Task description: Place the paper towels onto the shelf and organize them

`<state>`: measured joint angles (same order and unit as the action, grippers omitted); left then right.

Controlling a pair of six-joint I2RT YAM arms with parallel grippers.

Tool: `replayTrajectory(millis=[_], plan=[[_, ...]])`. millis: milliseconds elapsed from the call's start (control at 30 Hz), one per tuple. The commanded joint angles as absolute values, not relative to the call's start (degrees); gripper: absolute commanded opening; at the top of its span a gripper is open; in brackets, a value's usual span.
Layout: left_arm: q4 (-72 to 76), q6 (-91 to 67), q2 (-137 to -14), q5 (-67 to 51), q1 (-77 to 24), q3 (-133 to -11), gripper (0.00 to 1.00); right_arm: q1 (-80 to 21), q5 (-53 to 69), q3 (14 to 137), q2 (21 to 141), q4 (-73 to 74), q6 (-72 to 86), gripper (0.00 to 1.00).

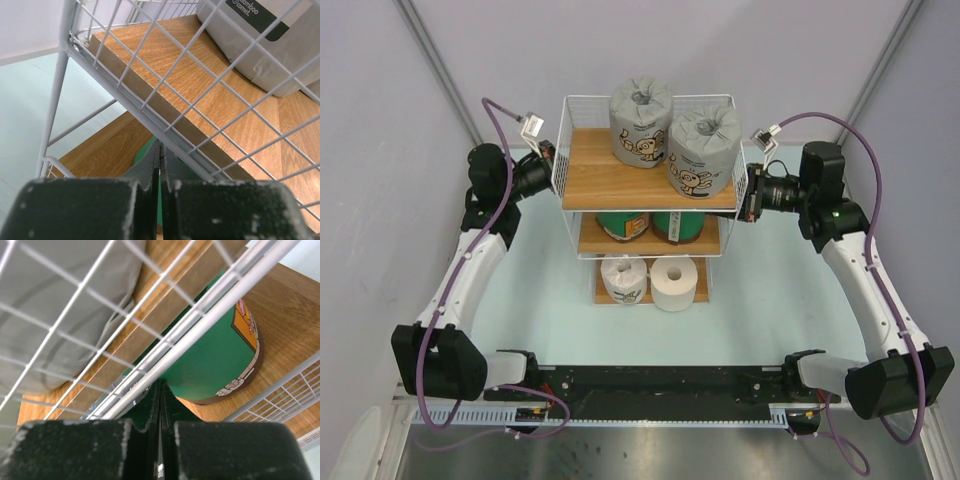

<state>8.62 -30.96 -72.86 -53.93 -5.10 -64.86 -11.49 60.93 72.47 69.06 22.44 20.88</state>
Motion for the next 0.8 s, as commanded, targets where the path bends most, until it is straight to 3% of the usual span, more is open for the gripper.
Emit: replayTrajectory(millis=[0, 467, 767], plan=[[11.0, -29.8, -71.8, -54.0, -6.4, -65.3, 0.0, -12.8, 61.4, 74.8, 70.0, 18.1, 22.9, 0.0], [8.5, -28.0, -70.6, -53.4, -6.4, -64.8, 0.0, -14.8, 59.7, 74.8, 71.0, 17.2, 22.7, 0.0], [0.4, -24.3, -65.1, -46.6, -6.3, -66.6, 0.0, -5.2, 61.8, 75.0, 67.2, 19.0, 23.0, 0.0]])
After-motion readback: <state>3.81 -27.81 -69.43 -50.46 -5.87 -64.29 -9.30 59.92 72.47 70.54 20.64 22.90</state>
